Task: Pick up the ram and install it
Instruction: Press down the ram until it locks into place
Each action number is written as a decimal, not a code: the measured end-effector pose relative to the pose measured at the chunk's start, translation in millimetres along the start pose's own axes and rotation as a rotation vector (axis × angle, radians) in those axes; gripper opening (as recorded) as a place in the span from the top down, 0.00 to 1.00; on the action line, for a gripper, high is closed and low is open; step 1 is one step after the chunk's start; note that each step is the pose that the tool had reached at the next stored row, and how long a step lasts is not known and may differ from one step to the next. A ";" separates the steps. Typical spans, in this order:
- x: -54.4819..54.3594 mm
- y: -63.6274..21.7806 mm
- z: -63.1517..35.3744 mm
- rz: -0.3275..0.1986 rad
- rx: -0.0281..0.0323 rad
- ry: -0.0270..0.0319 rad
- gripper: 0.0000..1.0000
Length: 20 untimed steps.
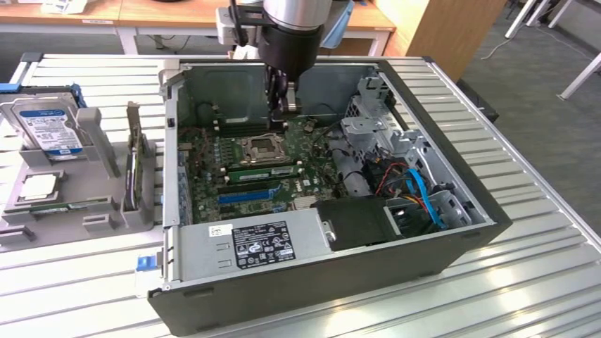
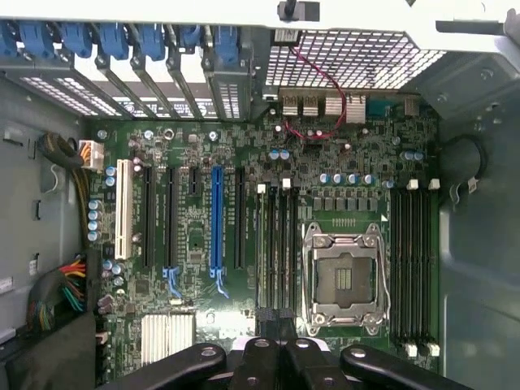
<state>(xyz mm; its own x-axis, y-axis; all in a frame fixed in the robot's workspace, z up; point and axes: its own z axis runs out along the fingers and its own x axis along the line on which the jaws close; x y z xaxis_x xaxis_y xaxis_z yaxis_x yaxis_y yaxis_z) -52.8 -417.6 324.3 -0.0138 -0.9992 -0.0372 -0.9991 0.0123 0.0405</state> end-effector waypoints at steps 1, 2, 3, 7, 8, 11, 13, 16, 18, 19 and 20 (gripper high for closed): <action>0.0 -0.8 -0.1 0.000 0.0001 0.0001 0.90; 0.0 -1.0 -0.1 0.000 0.0000 0.0001 0.90; 0.0 -1.0 -0.1 0.000 0.0000 0.0001 0.90; 0.0 -1.0 -0.1 0.000 0.0001 0.0001 0.90; 0.0 -1.0 -0.1 0.000 0.0000 0.0001 0.90; 0.0 -1.0 -0.1 0.000 0.0000 0.0001 0.90; 0.0 -1.0 0.0 0.000 0.0000 0.0000 0.90; 0.0 -1.0 -0.1 0.000 0.0000 0.0001 0.90; 0.0 -1.0 0.0 0.005 0.0002 -0.0001 0.90; -0.1 -1.0 0.0 0.010 0.0005 -0.0004 0.90; -0.1 -1.1 0.0 0.018 0.0007 -0.0008 0.90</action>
<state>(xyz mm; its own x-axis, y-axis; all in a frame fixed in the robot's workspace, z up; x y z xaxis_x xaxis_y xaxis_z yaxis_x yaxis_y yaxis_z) -51.7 -417.5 324.2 -0.0317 -0.9988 -0.0372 -0.9987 0.0302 0.0404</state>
